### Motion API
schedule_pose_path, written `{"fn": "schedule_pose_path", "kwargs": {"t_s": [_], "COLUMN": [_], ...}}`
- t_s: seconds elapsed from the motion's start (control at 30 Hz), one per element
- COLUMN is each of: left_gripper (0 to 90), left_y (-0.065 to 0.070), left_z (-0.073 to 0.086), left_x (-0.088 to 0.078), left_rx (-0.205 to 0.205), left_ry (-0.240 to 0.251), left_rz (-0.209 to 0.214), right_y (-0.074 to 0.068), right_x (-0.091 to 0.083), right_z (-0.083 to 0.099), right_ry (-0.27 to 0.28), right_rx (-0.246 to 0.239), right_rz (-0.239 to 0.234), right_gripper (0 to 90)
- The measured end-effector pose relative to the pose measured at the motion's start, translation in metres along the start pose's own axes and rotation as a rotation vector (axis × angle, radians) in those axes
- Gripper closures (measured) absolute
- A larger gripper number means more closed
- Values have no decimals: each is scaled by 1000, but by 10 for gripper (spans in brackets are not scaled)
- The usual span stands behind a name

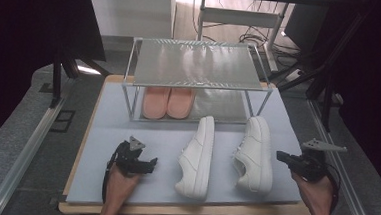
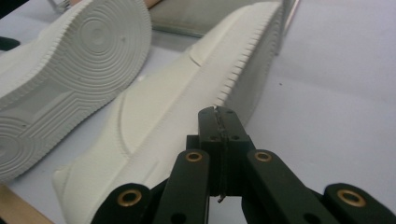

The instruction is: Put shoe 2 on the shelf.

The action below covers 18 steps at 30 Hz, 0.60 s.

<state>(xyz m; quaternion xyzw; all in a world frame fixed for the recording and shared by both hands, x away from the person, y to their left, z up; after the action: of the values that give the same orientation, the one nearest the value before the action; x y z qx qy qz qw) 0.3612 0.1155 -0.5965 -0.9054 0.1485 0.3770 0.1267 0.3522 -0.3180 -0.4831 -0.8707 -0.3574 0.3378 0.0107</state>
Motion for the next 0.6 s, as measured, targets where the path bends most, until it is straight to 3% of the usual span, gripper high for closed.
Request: {"fn": "schedule_pose_path", "kwargs": {"t_s": [0.13, 0.33, 0.6], "left_gripper": [116, 116, 116], "left_y": [0, 0, 0], "left_z": [0, 0, 0], "left_x": [0, 0, 0], "left_rx": [0, -1, -1], "left_ry": [0, 0, 0], "left_rz": [0, 0, 0], "right_y": [-7, -6, -4], "right_x": [5, 17, 24], "right_z": [-5, -6, -5], "right_ry": [-8, -37, -45], "right_rx": [-19, -69, -80], "right_rz": [-12, 30, 43], "right_gripper": [900, 900, 900]}}
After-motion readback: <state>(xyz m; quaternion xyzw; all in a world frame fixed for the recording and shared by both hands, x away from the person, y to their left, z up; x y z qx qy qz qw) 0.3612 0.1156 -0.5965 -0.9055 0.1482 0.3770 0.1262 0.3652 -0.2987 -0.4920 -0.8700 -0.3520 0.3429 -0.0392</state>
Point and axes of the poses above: each handheld gripper's, and its own axes: x roughly forward along the jaws, z roughly out of its underside, y roughly to its right, the point moved 10 cm from there along x, roughly forward along the jaws, and after that the axes turned 11 degrees about -z, right-handed, at the moved point
